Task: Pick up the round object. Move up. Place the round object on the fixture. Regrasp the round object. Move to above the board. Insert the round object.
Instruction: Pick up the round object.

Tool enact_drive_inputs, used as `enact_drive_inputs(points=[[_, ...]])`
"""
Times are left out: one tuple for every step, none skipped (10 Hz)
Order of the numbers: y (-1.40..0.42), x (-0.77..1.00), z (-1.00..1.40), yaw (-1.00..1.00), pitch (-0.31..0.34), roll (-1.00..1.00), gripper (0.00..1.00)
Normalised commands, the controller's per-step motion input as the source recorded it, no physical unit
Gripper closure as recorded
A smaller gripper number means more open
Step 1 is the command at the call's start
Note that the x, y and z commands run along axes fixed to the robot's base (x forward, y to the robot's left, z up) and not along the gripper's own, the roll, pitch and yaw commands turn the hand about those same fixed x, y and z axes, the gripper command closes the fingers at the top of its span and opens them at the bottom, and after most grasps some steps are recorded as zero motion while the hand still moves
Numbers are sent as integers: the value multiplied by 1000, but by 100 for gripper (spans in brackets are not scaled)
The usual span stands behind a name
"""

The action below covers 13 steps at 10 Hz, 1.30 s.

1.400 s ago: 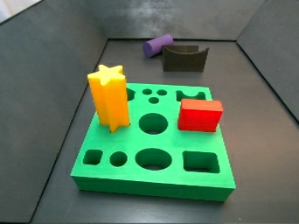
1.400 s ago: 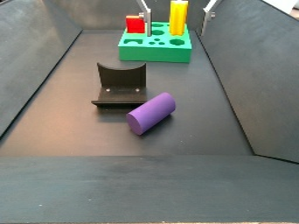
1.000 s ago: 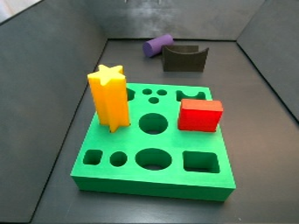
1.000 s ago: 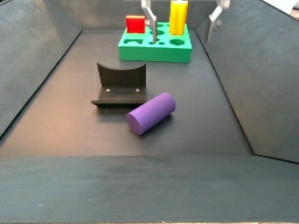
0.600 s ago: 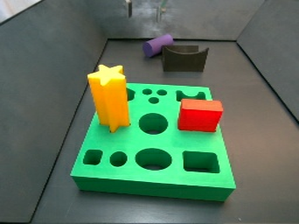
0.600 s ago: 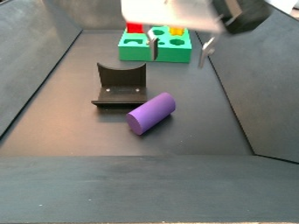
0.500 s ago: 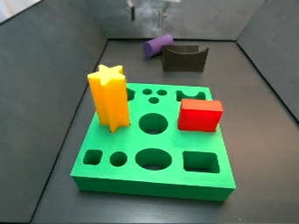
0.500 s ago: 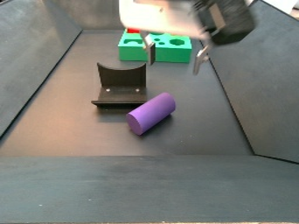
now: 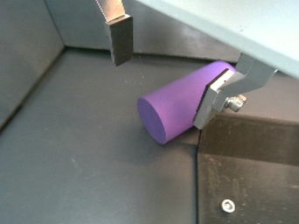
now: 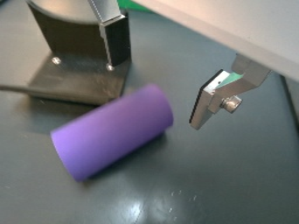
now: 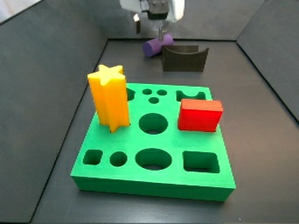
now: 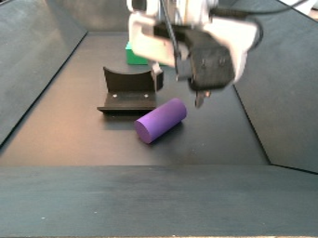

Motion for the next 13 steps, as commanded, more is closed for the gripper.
enact_drive_inputs(points=[[-86,0,-314,0,-33,121,0],[-49,0,-769,-63,-31,239,0],[0,0,-871,-123,-44,241,0],[0,0,-903,-106,-27,229,0],[94,91,-843,-134,0,229,0],[206,200,-697,-169,26,204,0],[226,377,-583,-334,73,179,0],[126,377,-254,-406,30,0,0],[43,6,0,0,0,-1,0],[0,-100,-166,0,-54,0,0],[46,-609,-309,-529,-136,7,0],[100,-600,-311,-577,-114,13,0],[160,-709,-186,-560,-51,53,0]])
